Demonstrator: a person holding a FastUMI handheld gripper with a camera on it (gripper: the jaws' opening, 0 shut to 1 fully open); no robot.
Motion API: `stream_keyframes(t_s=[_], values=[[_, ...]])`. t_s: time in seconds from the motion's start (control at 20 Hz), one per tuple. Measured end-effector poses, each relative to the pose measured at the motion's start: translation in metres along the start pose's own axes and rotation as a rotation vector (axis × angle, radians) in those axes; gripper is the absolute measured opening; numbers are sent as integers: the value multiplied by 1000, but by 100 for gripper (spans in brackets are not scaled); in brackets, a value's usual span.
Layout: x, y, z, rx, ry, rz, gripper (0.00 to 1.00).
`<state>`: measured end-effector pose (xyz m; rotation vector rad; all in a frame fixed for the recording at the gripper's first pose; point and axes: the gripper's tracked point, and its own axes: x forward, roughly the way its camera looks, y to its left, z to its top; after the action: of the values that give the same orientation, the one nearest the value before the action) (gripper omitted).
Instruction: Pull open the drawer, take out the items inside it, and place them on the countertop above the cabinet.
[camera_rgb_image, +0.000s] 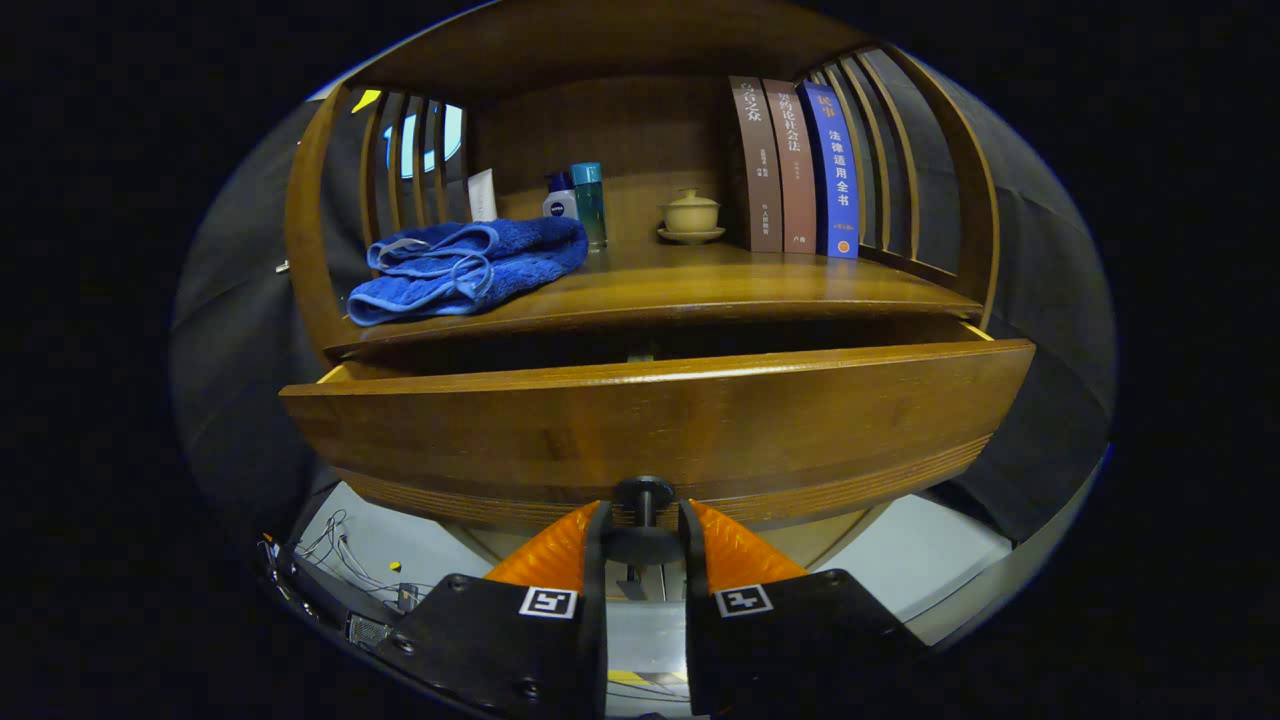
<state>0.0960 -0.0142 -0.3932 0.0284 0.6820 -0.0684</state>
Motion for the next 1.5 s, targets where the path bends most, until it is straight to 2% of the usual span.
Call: stream_keyframes(t_s=[0.55,0.8,1.05,1.2,1.35,1.5], values=[[-81,-3,-45,53,67,9,35],[-101,-2,-69,69,108,8,35],[-107,-2,-74,66,108,2,35],[-117,-5,-63,75,81,-5,52],[-144,-9,-46,73,47,-27,100],[-165,-6,-9,83,-6,-20,98]])
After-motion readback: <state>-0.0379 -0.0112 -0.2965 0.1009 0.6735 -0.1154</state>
